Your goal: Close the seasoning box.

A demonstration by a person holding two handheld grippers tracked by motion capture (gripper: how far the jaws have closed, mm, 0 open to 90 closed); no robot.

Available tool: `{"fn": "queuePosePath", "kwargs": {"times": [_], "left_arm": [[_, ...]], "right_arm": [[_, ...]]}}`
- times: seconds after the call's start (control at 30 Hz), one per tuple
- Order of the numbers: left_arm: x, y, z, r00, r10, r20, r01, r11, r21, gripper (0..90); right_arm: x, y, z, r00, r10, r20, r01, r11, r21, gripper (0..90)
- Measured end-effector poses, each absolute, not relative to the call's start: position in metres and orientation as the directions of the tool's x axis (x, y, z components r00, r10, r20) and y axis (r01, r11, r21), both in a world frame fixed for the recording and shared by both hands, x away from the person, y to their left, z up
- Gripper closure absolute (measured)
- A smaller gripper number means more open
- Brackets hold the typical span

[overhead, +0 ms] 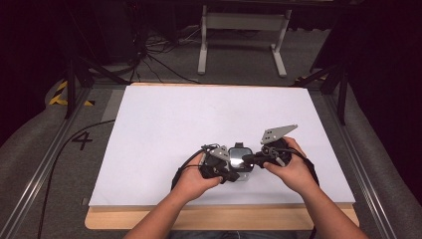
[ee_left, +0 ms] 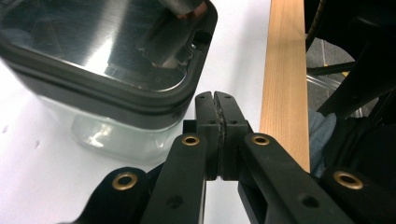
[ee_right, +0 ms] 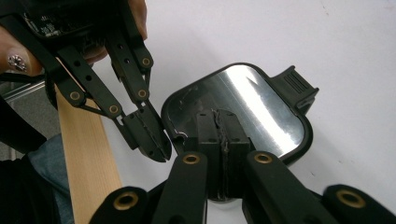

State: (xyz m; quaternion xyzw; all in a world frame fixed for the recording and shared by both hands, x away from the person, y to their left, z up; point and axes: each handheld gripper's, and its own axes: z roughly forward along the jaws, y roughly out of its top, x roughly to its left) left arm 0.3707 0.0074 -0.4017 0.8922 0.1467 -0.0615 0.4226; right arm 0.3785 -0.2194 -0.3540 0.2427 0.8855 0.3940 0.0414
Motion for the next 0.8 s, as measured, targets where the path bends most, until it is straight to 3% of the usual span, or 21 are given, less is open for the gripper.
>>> {"fn": "queuePosePath", "kwargs": {"times": [0.23, 0.43, 0.8], "left_arm": [[0.366, 0.026, -0.388, 0.944, 0.241, -0.225, 0.325, -0.552, 0.768, 85.9], [0.363, 0.059, -0.374, 0.922, 0.322, -0.215, 0.356, -0.486, 0.798, 81.2], [0.366, 0.121, -0.363, 0.838, 0.508, -0.198, 0.427, -0.387, 0.817, 80.0]], "right_arm": [[0.378, -0.220, -0.341, -0.883, 0.456, 0.111, 0.374, 0.543, 0.752, 83.9], [0.379, -0.235, -0.323, -0.866, 0.489, 0.099, 0.363, 0.481, 0.798, 74.2], [0.388, -0.274, -0.319, -0.808, 0.576, 0.126, 0.404, 0.386, 0.829, 66.6]]}}
